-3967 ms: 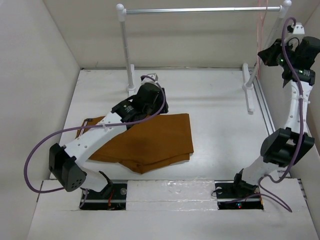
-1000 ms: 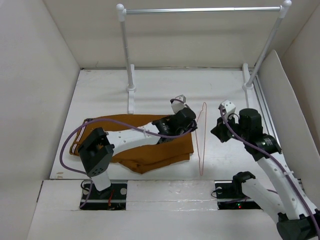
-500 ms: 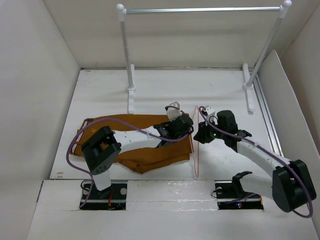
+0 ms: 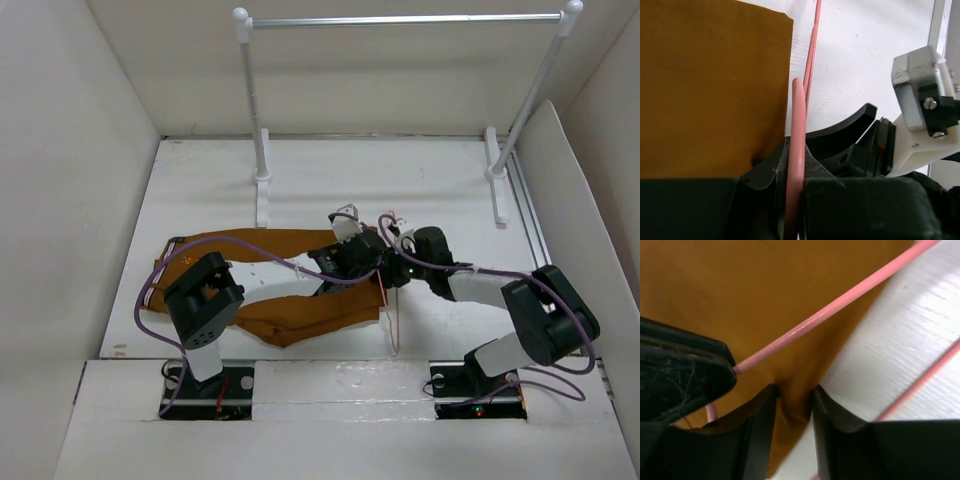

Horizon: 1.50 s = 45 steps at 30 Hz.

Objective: Place the trousers on the hanger

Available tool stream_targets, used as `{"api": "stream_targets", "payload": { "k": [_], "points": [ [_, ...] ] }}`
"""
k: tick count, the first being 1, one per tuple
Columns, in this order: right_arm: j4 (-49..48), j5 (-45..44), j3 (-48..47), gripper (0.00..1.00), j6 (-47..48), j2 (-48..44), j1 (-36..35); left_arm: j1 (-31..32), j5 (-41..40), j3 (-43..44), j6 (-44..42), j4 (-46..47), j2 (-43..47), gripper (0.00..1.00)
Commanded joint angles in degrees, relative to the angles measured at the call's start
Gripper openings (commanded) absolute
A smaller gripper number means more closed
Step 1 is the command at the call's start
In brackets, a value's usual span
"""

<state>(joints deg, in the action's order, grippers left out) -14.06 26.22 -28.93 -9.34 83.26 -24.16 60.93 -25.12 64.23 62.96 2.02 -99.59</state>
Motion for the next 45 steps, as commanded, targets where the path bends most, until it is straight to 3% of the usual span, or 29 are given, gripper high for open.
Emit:
{"api": "stream_targets", "payload": {
  "k": [1, 2, 3, 4, 7, 12, 17, 20, 25, 32, 39, 45],
  "points": [
    [-8.86, 2.95, 2.38, 0.36, -4.53, 1.72, -1.41, -0.11, -2.65, -1.03, -1.78, -3.25, -1.04, 0.0],
    [-11.14, 5.14, 3.43, 0.23, -6.46, 2.25, -1.41, -0.11, -2.74, -1.21, -1.87, -3.6, -1.22, 0.0],
    [-11.86, 6.03, 3.96, 0.01, -7.35, 2.08, -0.63, -0.11, -3.0, -1.38, -1.96, -3.86, -1.39, 0.0],
    [-12.21, 6.65, 4.4, 0.0, -8.4, 1.64, 0.77, -0.11, -3.52, -1.56, -2.31, -4.13, -1.66, 0.0],
    [-8.63, 7.62, 4.32, 0.0, -7.97, -3.88, 4.72, -0.11, -4.23, -2.44, -2.93, -5.53, -1.4, 0.0],
    [10.61, 4.98, -3.21, 0.0, 0.89, -15.48, 11.93, -0.11, -4.67, -6.91, -3.81, -6.33, 2.2, 0.0],
    [26.51, 5.25, -8.95, 0.0, 12.29, -16.91, 23.86, -0.63, -5.2, -11.74, -5.74, -6.85, 6.69, 0.0],
    [29.26, 6.47, -10.8, 0.0, 15.66, -15.42, 28.46, -1.16, -6.69, -12.89, -7.76, -9.48, 8.8, 0.0],
    [30.4, 8.77, -11.06, 0.0, 17.95, -14.97, 32.25, -4.58, -8.62, -15.0, -7.5, -11.6, 14.06, 0.0],
    [31.12, 6.39, -5.09, 0.0, 17.0, -20.07, 36.36, -6.26, -9.15, -13.25, -8.72, -13.97, 13.81, 0.0],
    [27.35, 8.66, -6.4, 0.0, 14.27, -13.93, 37.7, -6.26, -8.19, -17.2, -14.35, -13.89, 17.76, 0.0],
    [24.17, 10.7, -7.02, 0.0, 14.09, -5.31, 37.17, -1.17, -8.8, -14.05, -15.67, -13.19, 16.89, 0.0]
  ]
}}
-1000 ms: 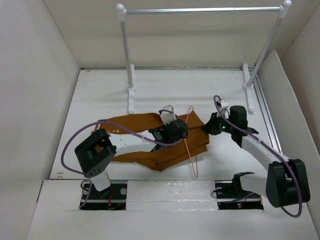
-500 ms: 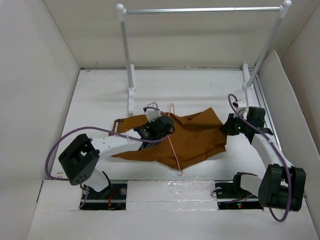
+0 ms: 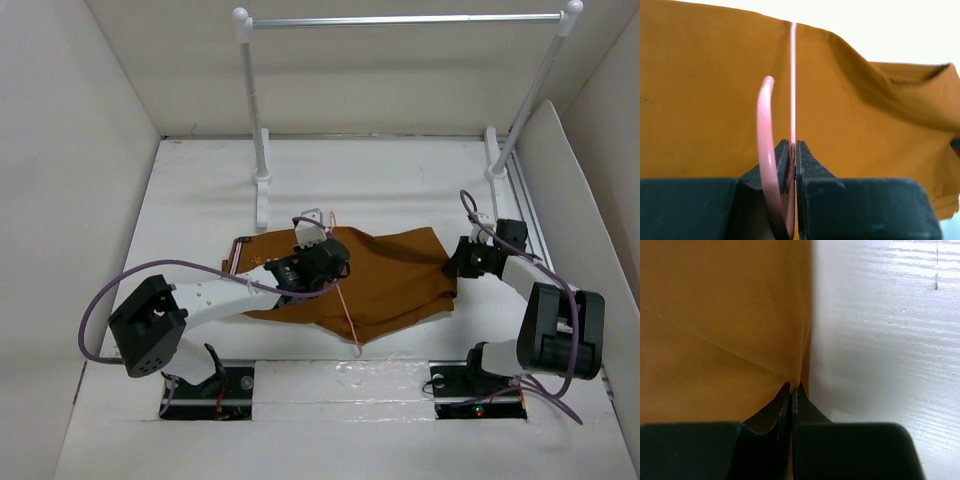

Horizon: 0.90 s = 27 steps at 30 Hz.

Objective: Place the trousers on the hanger
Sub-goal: Place the trousers on the hanger, then place the hanger at the clothesline.

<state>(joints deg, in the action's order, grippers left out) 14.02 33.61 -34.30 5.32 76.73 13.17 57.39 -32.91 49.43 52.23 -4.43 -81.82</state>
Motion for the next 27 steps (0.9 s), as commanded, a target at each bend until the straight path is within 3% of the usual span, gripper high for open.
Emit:
{"api": "stream_targets", "payload": {
  "k": [1, 9, 22, 27],
  "points": [
    [-4.09, 3.22, -1.56, 0.0, -0.4, 1.58, -0.16, 4.03, -1.72, 1.37, -5.9, -6.74, -2.01, 0.0],
    [-4.97, 1.99, -2.78, 0.0, -0.58, 3.42, -0.16, 6.86, -5.76, 5.24, -13.89, -8.85, -5.81, 0.0],
    [-6.02, 1.56, -4.98, 0.0, -1.37, 6.24, -0.16, 6.86, -2.07, 4.18, -27.61, -3.13, -3.52, 0.0],
    [-6.37, 1.64, -4.63, 0.0, -1.19, 6.42, 0.89, 6.86, -3.31, 5.41, -28.68, -4.27, -2.82, 0.0]
  ]
}}
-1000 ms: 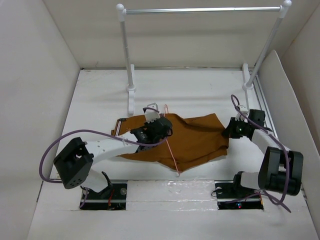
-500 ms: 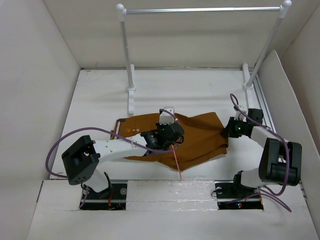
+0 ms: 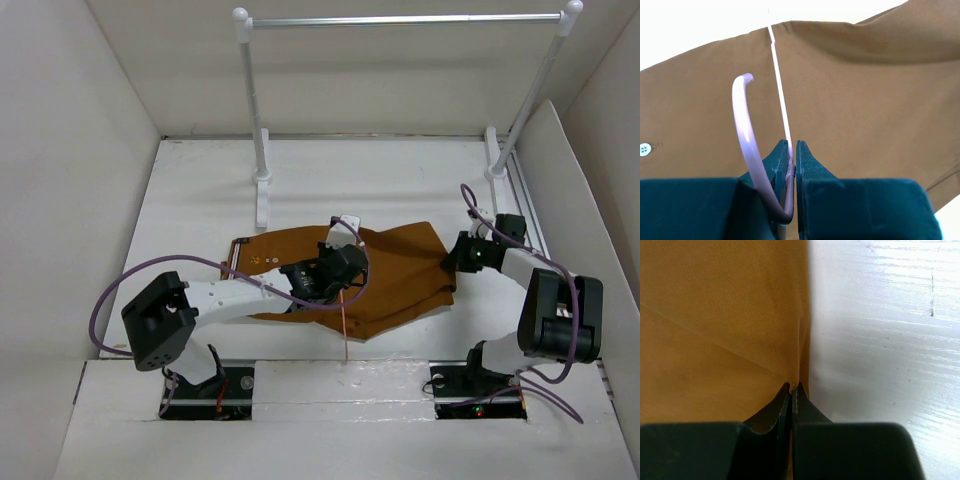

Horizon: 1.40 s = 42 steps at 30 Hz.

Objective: Place the trousers on the hanger
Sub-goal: Place the hanger at the clothesline.

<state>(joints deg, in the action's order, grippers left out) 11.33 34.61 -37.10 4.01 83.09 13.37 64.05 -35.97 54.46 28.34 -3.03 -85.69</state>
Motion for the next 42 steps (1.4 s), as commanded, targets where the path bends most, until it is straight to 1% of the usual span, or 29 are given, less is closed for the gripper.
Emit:
{"api": "stream_targets", "payload": {
  "k": [1, 6, 9, 10, 12, 13, 16, 17, 18, 20, 21, 22, 23, 24, 26, 27, 28, 29, 30, 31, 32, 33, 34, 36, 37, 38, 39, 41, 42],
  "points": [
    [-3.77, 0.37, -1.75, 0.0, 0.03, -0.12, 0.7, 0.2, -0.07, 0.56, -4.43, -5.76, 1.05, 0.0],
    [-3.69, 0.37, -0.96, 0.01, 0.47, -0.38, 0.7, 0.2, -0.25, 2.05, -2.15, -6.98, 1.84, 0.0],
    [-2.81, 0.46, -1.04, 0.2, 0.91, -1.17, 0.7, 0.2, -0.07, 4.77, 2.58, -9.79, 2.19, 0.0],
    [-2.46, 0.89, -1.22, 0.37, 1.09, -1.52, 0.7, 0.2, -0.07, 5.39, 3.73, -10.24, 2.37, 0.0],
    [0.34, 0.9, -2.36, 0.52, 2.04, -3.54, 0.7, 0.2, -0.59, 7.75, 6.2, -11.73, 3.16, 0.0],
    [2.1, 0.2, -3.14, 0.65, 2.84, -4.77, 0.7, 0.2, -1.12, 8.81, 6.81, -12.52, 3.42, 0.0],
    [9.48, -3.22, -6.49, 0.86, 5.13, -12.4, 0.08, 0.2, -2.7, 15.57, 9.1, -17.62, 3.77, 0.0],
    [12.46, -3.76, -7.36, 0.88, 5.3, -14.69, -0.53, 0.2, -2.79, 17.25, 9.36, -18.5, 4.56, 0.0],
    [13.79, -4.11, -8.85, 0.89, 5.04, -19.5, -1.49, 0.2, -2.97, 20.83, 9.72, -19.64, 4.83, 0.0],
    [15.73, -3.33, -10.0, 0.9, 3.99, -24.27, -2.99, 0.2, -3.75, 24.89, 10.42, -21.39, 5.79, 0.0],
    [16.26, -2.63, -10.53, 0.9, 1.99, -26.9, -4.91, -0.33, -4.02, 29.26, 11.47, -23.84, 5.71, 0.0],
    [16.26, -1.75, -11.58, 0.88, 0.83, -31.45, -6.06, -0.33, -4.2, 31.3, 12.0, -25.0, 5.62, 0.0],
    [17.22, -1.48, -12.46, 0.87, -1.26, -33.24, -7.46, -0.33, -4.37, 33.06, 12.18, -25.88, 5.53, 0.0],
    [17.84, -1.3, -13.34, 0.87, -2.07, -34.65, -10.7, -0.94, -4.2, 36.04, 12.01, -26.5, 5.36, 0.0],
    [20.38, -0.95, -17.64, 0.85, -3.65, -37.03, -14.58, -1.47, -3.41, 39.13, 10.69, -27.12, 4.92, 0.0],
    [20.66, -1.04, -19.31, 0.85, -6.01, -37.64, -16.68, -1.47, -3.41, 43.15, 10.34, -28.77, 4.48, 0.0],
    [20.75, -1.91, -20.98, 0.86, -7.08, -38.26, -20.88, -2.34, -3.24, 45.63, 9.46, -29.75, 4.04, 0.0],
    [20.31, -2.44, -24.04, 0.85, -8.22, -39.31, -22.84, -2.35, -3.58, 48.0, 8.67, -30.54, 3.08, 0.0],
    [19.79, -3.31, -25.64, 0.86, -10.93, -39.75, -24.68, -2.35, -3.59, 53.42, 7.79, -31.85, 2.64, 0.0],
    [19.08, -4.28, -26.96, 0.86, -12.43, -39.93, -28.01, -2.35, -3.41, 56.34, 7.0, -32.3, 1.24, 0.0],
    [15.94, -4.38, -28.8, 0.86, -15.93, -39.93, -29.61, -2.35, -2.8, 59.16, 5.78, -32.91, 0.44, 0.0],
    [11.91, -3.42, -29.86, 0.86, -19.71, -39.24, -32.41, -2.35, -2.53, 67.19, 4.46, -34.83, -1.39, 0.0],
    [11.87, -3.41, -29.87, 0.86, -19.74, -39.23, -32.44, -2.35, -2.36, 67.27, 4.45, -34.85, -2.37, 0.0],
    [3.91, -3.06, -29.79, 0.87, -25.17, -37.31, -37.78, -2.35, -2.09, 72.08, 3.66, -35.9, -3.86, 0.0],
    [-1.61, -4.36, -28.91, 0.87, -27.89, -35.99, -41.89, -2.35, -1.66, 72.45, 3.39, -34.86, -4.48, 0.0],
    [-3.06, -4.38, -28.9, 0.87, -28.79, -35.98, -43.93, -2.35, -1.13, 72.46, 3.39, -34.85, -4.31, 0.0],
    [-3.77, -6.81, -28.64, 0.87, -29.06, -34.24, -45.78, -2.35, -0.78, 71.94, 3.22, -33.46, -4.22, 0.0],
    [-5.52, -8.41, -28.38, 0.88, -29.76, -32.21, -49.03, -2.35, -0.16, 71.84, 2.95, -31.35, -4.22, 0.0],
    [-7.19, -9.03, -27.51, 0.88, -30.28, -30.46, -51.83, -2.35, 0.02, 71.84, 2.26, -30.73, -4.05, 0.0]
  ]
}}
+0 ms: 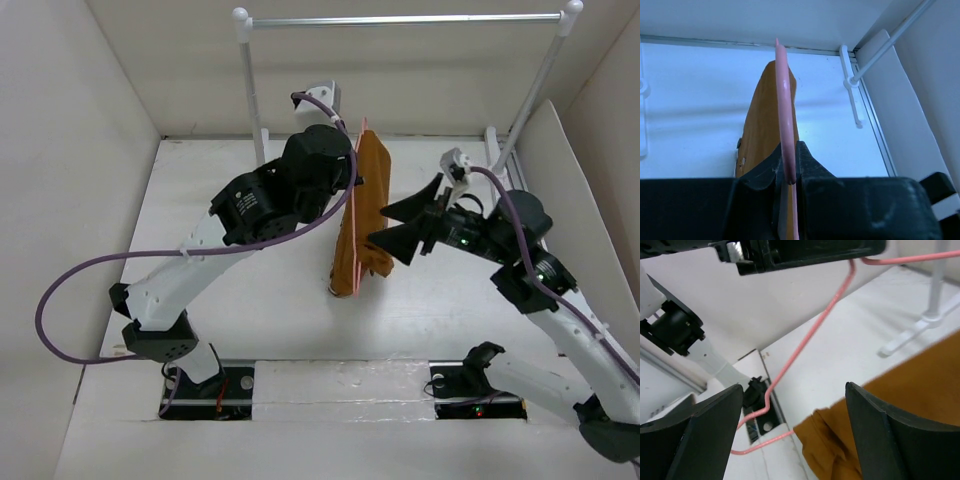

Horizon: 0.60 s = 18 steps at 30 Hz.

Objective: Place the trousers on the hanger
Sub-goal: Place the hanger at the clothesline.

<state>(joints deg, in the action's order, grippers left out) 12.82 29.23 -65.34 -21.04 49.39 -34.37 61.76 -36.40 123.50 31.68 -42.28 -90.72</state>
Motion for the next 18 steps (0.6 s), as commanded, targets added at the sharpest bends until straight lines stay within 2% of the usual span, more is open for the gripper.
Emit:
{"api": "stream_targets", "payload": {
  "k": [1, 2, 5, 8, 9, 11, 12, 13, 14, 15, 16, 17, 18],
  "points": [
    [-10.69, -3.66, 1.26, 0.88, -6.11, 3.96, -5.43, -0.06, 0.8, 2.8, -1.27, 8.97, 0.81, 0.0],
    [-14.89, -3.92, 1.7, 0.88, -7.34, 4.66, -6.58, -0.06, 0.89, 2.8, -1.45, 9.58, 0.81, 0.0],
    [-13.88, -7.52, 1.18, 0.87, -6.83, 6.77, -10.18, -0.06, 1.07, 1.83, -1.8, 10.46, 0.98, 0.0],
    [-13.08, -8.75, 1.88, 0.82, -7.78, 8.27, -11.94, -0.06, 1.51, 0.43, -2.5, 12.22, 1.77, 0.0],
    [-13.78, -9.02, 2.58, 0.72, -8.4, 8.27, -12.47, -0.06, 1.51, -0.27, -2.68, 12.48, 1.95, 0.0],
    [-17.36, -9.54, 5.38, 0.57, -10.85, 7.83, -13.44, -0.06, 1.42, -0.54, -3.29, 13.01, 2.12, 0.0],
    [-18.61, -9.98, 6.18, 0.33, -11.65, 7.74, -14.31, -0.06, 1.51, -0.63, -3.38, 13.01, 2.12, 0.0],
    [-19.58, -10.42, 6.97, 0.24, -12.44, 7.66, -14.32, -0.06, 1.51, -0.81, -3.38, 13.01, 2.12, 0.0],
    [-21.59, -10.86, 8.03, 0.18, -13.49, 7.57, -15.02, -0.06, 1.42, -0.89, -3.47, 13.36, 2.21, 0.0],
    [-22.13, -11.47, 8.3, 0.16, -14.03, 7.57, -15.02, -0.06, 1.51, -1.59, -3.47, 13.71, 2.39, 0.0],
    [-22.48, -11.57, 8.39, 0.19, -14.29, 7.92, -15.55, -0.06, 1.77, -1.95, -3.47, 14.07, 2.82, 0.0],
    [-22.57, -11.65, 8.39, 0.26, -14.82, 8.27, -15.55, -0.06, 1.77, -2.21, -3.47, 14.77, 2.91, 0.0],
    [-21.97, -11.92, 7.95, 0.45, -14.82, 8.97, -15.55, -0.06, 1.86, -2.39, -3.38, 14.95, 3.0, 0.0]
  ]
}}
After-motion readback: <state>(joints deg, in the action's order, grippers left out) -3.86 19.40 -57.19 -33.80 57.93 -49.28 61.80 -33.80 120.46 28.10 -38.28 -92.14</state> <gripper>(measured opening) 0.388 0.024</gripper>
